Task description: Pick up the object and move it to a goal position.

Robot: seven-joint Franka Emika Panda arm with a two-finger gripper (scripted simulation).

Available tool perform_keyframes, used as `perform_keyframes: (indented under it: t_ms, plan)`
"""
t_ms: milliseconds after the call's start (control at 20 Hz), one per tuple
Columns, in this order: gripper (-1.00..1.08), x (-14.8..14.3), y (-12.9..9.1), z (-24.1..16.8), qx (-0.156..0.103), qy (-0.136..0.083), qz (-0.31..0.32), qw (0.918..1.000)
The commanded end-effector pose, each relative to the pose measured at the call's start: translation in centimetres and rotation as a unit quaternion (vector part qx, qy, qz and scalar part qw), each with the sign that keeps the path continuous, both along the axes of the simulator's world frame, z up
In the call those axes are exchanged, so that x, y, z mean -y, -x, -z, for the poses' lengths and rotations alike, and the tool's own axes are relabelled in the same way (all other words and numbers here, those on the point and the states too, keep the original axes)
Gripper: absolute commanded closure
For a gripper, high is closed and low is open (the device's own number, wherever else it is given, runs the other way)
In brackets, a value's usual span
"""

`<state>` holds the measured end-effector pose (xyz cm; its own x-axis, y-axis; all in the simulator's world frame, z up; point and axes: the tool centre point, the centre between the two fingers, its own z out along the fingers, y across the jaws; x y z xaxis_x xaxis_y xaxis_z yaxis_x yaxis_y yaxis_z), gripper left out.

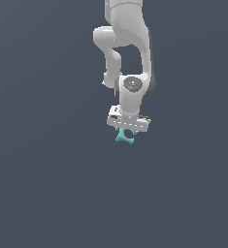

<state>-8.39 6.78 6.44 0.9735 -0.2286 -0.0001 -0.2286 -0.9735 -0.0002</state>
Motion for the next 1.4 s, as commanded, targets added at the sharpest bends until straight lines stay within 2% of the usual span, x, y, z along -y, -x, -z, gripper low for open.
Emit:
perform_keyframes:
  t_ms: [0,550,600,1050,1100,1350]
  plan:
    - [-0.92,0.0,0.1,0.9,0.0,0.0,0.0,1.0]
    - [-0.92,0.0,0.1,4.1,0.0,0.0,0.001,1.0]
    - [1.08,0.0,0.1,4.1,0.0,0.0,0.001,1.0]
    - [1.08,0.0,0.1,4.1,0.0,0.0,0.001,1.0]
    - [1.08,-0.7,-0.2,3.6,0.005,-0.002,-0.005,1.0]
    - [1.08,0.1,-0.7,3.4,0.005,-0.002,-0.005,1.0]
